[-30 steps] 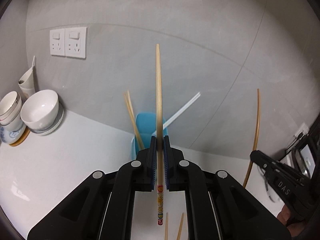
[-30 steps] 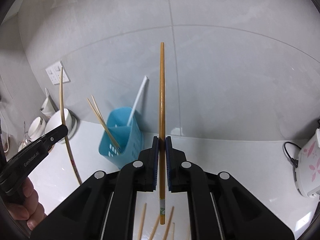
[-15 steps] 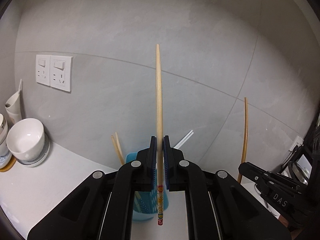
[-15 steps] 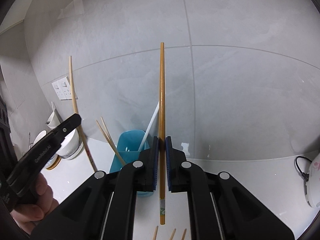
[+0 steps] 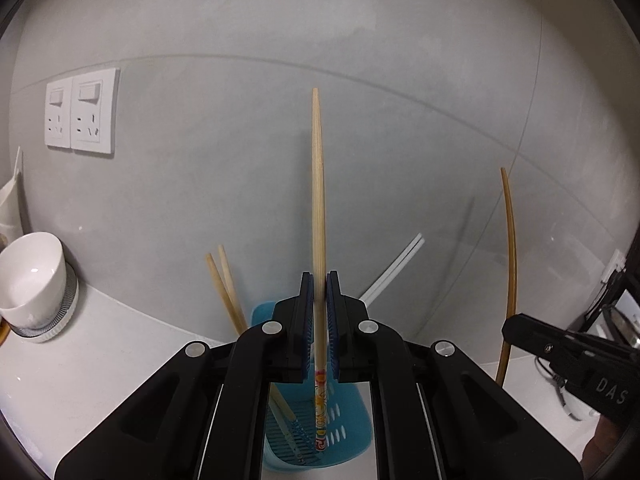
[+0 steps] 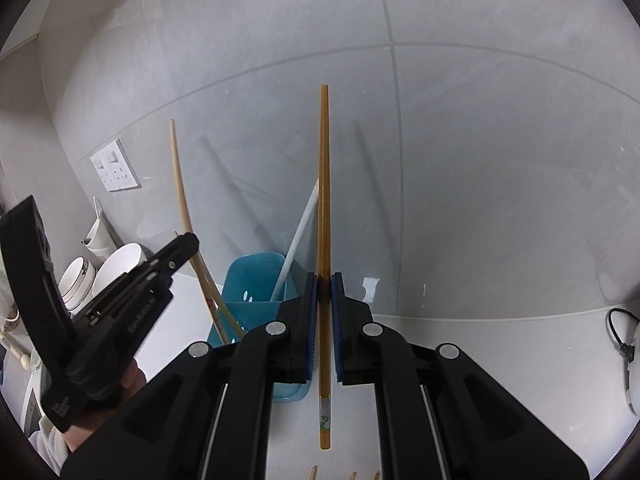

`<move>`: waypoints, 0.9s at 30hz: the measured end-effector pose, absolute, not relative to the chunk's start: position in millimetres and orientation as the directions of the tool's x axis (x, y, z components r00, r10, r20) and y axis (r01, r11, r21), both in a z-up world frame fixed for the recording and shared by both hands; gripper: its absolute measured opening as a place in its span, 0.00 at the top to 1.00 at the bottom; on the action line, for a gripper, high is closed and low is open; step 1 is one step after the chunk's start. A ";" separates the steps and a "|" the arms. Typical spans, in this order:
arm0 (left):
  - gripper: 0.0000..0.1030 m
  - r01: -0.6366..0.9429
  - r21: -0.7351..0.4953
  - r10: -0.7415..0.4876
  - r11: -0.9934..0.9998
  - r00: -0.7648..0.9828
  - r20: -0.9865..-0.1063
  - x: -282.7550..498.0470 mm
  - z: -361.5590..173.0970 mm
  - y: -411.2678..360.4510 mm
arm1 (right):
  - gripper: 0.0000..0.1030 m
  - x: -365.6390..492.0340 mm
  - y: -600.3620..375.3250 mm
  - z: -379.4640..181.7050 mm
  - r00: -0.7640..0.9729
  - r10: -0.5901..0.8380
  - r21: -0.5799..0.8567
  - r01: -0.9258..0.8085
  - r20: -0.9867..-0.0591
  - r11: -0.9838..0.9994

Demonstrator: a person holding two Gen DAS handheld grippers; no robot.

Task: Organize utensils
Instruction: 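Lift both held chopsticks and carry them to the blue utensil holder, then open the left tool to drop its chopstick in the holder while the right tool lowers its chopstick in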

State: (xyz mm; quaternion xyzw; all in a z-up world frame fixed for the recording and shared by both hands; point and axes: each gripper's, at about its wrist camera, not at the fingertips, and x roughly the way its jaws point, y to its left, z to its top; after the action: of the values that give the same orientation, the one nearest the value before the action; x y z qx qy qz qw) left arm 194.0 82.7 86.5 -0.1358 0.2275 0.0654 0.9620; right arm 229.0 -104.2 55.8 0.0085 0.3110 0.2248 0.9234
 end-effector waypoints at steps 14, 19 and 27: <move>0.91 -0.179 -0.236 0.029 0.955 0.849 -0.527 200.5 66.9 77.9 | 0.94 233.4 -101.6 47.4 0.689 0.419 0.154 -0.414 -0.592 0.897; 0.77 -0.187 -0.180 0.051 0.966 0.818 -0.573 197.7 76.9 76.5 | 0.94 232.3 -99.0 50.6 0.688 0.426 0.151 -0.424 -0.588 0.893; 0.23 -0.243 -0.132 0.102 0.961 0.756 -0.646 174.3 85.3 83.4 | 0.94 231.4 -86.5 61.1 0.679 0.485 0.176 -0.474 -0.551 0.863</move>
State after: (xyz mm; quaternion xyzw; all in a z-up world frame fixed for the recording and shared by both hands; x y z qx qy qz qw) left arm 174.3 83.4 85.3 -0.1044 0.3367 0.0927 0.9312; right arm 231.4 -86.5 61.1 0.0093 0.3032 0.2615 0.9163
